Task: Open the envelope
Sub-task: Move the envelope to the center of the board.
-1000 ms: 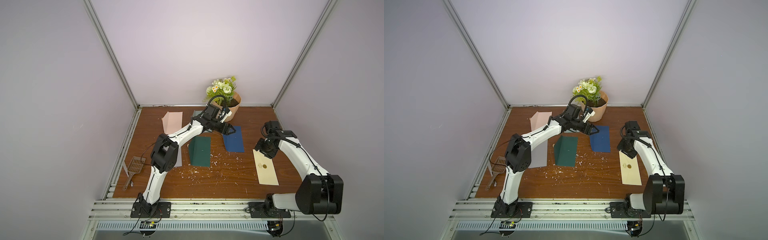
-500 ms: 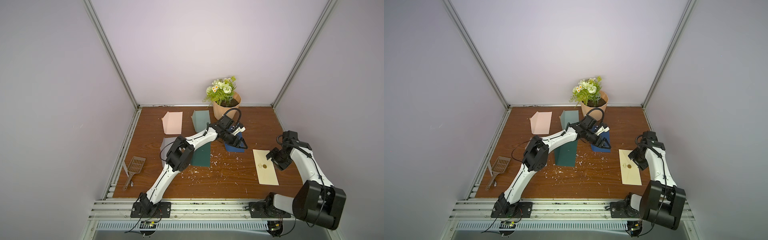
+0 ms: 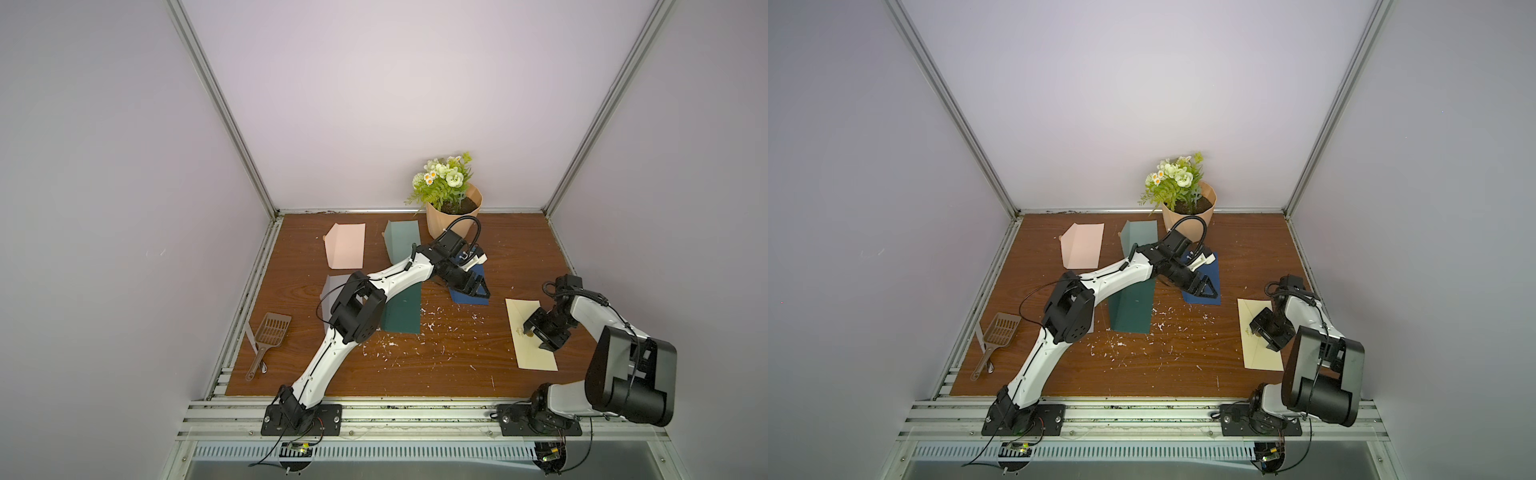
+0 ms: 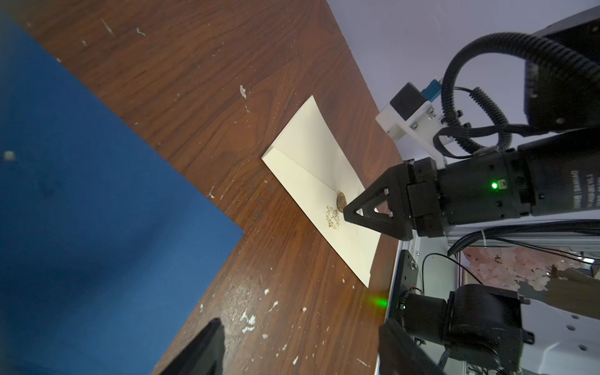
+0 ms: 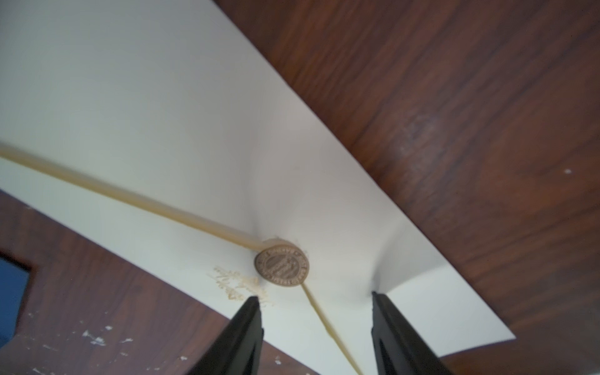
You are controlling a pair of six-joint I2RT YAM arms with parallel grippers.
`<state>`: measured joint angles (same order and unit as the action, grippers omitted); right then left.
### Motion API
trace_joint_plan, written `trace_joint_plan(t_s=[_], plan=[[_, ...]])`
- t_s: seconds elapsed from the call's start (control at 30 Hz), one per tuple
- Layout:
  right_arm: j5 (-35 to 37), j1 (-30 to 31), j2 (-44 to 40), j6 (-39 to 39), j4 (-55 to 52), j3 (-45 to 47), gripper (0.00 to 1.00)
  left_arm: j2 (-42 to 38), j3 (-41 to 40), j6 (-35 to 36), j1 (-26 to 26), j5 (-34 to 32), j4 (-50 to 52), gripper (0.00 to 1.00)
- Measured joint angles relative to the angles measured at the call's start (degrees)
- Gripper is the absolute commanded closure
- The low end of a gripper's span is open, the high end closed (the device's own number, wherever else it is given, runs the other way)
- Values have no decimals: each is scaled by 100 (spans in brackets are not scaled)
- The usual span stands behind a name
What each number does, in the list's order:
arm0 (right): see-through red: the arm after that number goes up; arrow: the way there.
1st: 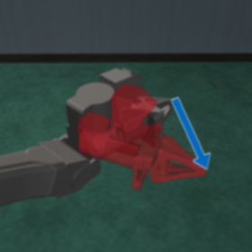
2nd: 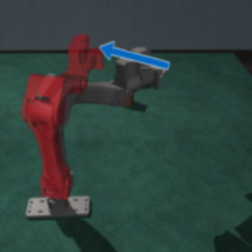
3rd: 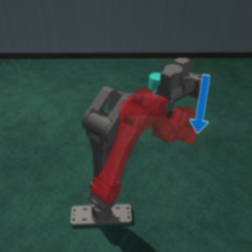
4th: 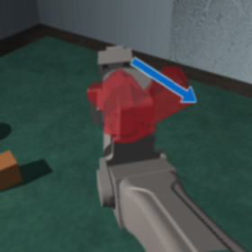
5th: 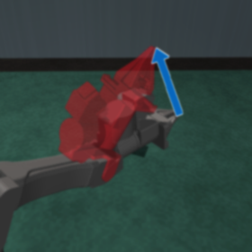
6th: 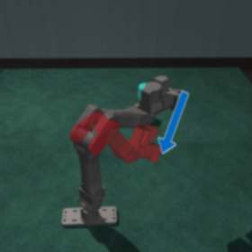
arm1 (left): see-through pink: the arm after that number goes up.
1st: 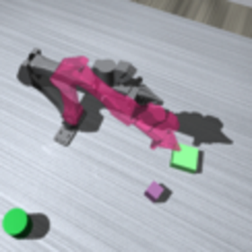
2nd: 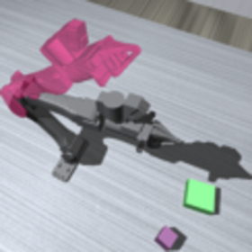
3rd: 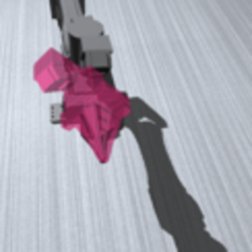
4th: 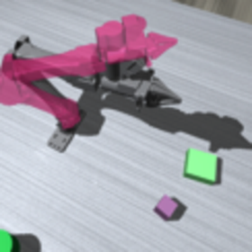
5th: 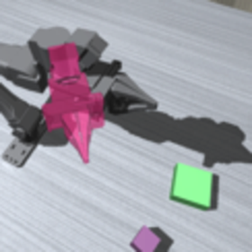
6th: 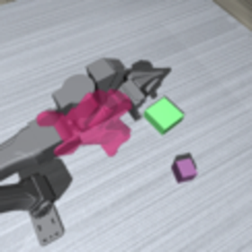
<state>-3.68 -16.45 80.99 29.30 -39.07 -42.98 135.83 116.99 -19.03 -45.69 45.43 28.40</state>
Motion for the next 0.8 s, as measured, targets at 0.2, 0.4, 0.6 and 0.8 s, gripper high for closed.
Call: trace_joint_plan(t_s=[0.2,0.4,0.6,0.8], plan=[[-184,317,-83,-39,92,149,42,-243,-116,94,140,-232,35,25],[-269,710,-227,-33,74,291,42,-350,-221,216,643,-450,138,25],[-413,1283,-402,103,70,409,42,-608,-431,321,1078,-658,205,25],[-614,1759,-673,350,33,590,42,-809,-599,393,1043,-697,212,26]])
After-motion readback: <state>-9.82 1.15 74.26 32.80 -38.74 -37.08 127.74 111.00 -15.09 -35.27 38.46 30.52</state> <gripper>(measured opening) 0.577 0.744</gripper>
